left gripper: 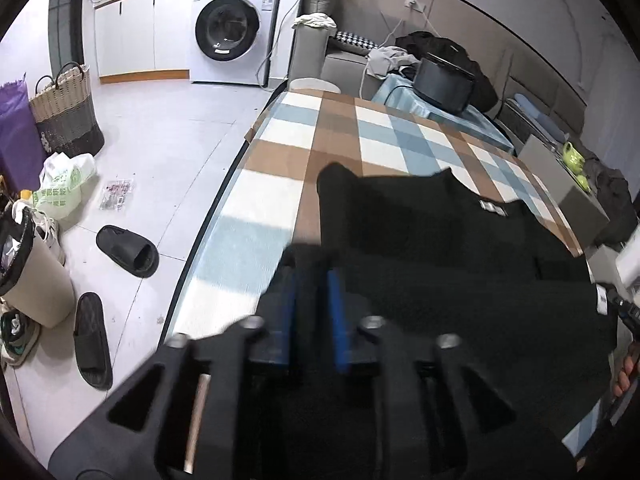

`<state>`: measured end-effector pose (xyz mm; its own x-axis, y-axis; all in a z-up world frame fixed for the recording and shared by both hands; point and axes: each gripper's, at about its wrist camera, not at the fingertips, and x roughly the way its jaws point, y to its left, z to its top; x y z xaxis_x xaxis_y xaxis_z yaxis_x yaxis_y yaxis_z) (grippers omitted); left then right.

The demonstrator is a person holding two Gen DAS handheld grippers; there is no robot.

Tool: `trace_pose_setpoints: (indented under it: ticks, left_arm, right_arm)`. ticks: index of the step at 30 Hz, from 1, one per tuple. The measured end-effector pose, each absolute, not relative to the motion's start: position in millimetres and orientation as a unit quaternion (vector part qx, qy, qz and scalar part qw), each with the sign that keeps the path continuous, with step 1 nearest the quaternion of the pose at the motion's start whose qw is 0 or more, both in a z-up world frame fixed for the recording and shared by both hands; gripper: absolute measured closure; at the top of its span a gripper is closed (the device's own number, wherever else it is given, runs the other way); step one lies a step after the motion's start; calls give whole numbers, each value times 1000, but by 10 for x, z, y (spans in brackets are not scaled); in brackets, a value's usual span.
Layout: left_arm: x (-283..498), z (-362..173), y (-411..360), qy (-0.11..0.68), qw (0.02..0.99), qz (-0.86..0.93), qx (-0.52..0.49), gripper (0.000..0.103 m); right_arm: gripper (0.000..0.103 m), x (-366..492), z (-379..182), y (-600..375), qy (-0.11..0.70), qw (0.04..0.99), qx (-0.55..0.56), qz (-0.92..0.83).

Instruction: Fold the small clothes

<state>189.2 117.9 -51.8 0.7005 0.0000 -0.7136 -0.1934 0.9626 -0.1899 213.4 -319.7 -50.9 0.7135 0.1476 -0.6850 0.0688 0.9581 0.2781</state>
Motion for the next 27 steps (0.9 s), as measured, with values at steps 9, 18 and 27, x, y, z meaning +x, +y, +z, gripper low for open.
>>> trace_pose_setpoints:
  ticks: [9,18,27]
  left_arm:
    - [1255,-695,1127,407,904,31,-129,30]
    - [1107,-846,870,420,903,11,-92,44]
    - [878,-843,654,434,899,-1,-63,69]
  right_arm:
    - [49,1431,-533,-3383,403,899,167,44]
    - [45,1177,-749,-3108,449,884,111,69]
    - [65,1213,-824,-2993,444,892,68,57]
